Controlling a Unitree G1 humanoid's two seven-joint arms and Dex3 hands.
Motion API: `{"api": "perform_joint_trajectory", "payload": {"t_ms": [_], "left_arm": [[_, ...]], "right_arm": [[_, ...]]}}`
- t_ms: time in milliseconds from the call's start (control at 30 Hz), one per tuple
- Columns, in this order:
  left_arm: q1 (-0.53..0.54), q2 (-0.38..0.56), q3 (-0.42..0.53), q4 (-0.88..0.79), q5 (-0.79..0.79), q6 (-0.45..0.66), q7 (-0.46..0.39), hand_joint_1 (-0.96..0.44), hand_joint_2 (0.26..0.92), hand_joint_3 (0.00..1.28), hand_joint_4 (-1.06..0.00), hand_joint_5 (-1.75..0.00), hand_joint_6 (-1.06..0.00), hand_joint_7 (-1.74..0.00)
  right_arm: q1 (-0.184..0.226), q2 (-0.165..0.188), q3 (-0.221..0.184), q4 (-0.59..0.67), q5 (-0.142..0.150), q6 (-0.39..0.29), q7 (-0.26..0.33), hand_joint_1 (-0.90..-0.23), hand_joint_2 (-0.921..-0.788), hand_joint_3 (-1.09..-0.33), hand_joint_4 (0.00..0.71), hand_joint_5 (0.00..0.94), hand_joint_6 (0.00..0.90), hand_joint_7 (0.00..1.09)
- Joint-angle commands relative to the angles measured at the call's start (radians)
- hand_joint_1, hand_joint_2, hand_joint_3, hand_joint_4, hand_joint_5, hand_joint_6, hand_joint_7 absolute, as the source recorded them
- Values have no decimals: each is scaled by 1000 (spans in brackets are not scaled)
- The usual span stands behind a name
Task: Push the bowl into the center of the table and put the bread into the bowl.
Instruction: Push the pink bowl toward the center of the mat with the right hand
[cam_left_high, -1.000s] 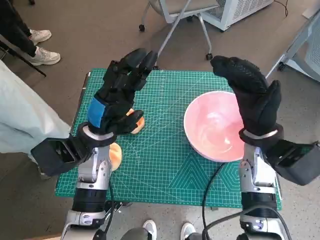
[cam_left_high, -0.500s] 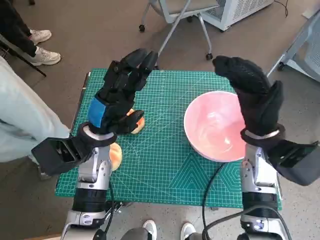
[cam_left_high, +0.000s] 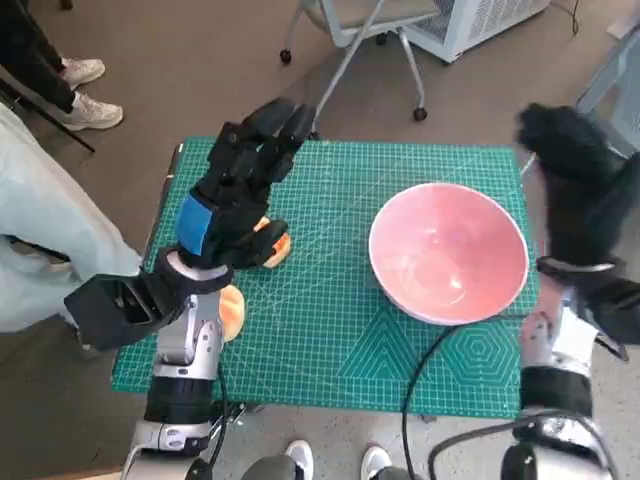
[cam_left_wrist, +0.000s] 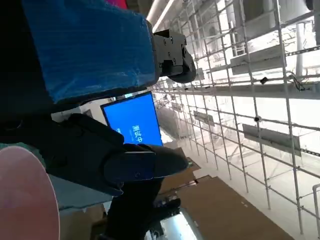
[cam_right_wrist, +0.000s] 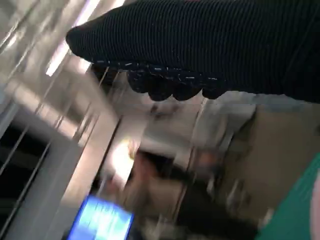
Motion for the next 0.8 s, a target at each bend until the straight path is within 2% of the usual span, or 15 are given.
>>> {"api": "perform_joint_trajectory", "payload": {"t_ms": [33,167,367,600,800], "left_arm": [[-10,0,-4,3,12,-12,1,-614,921,436,-154,-19,1,-571],[-11,2,-3,6,13,-15,0,-623,921,439,-154,-19,1,-573],[-15,5,-1,13,13,-20,-2,-625,921,440,-155,-20,1,-575],[-17,11,0,18,16,-25,-2,-623,921,439,-156,-21,1,-579],[-14,17,2,15,20,-28,1,-622,921,437,-157,-21,1,-581]], "right_arm": [[-23,-32,-28,141,-36,-12,-79,-617,-921,-826,181,0,164,280],[-41,-54,-42,221,-46,-6,-118,-611,-921,-845,164,0,175,254],[-63,-74,-70,317,-36,37,-139,-613,-921,-857,134,0,177,234],[-76,-61,-103,381,-21,113,-153,-601,-921,-861,122,0,178,214],[-76,-48,-109,411,-35,180,-178,-593,-921,-857,121,1,204,163]]}}
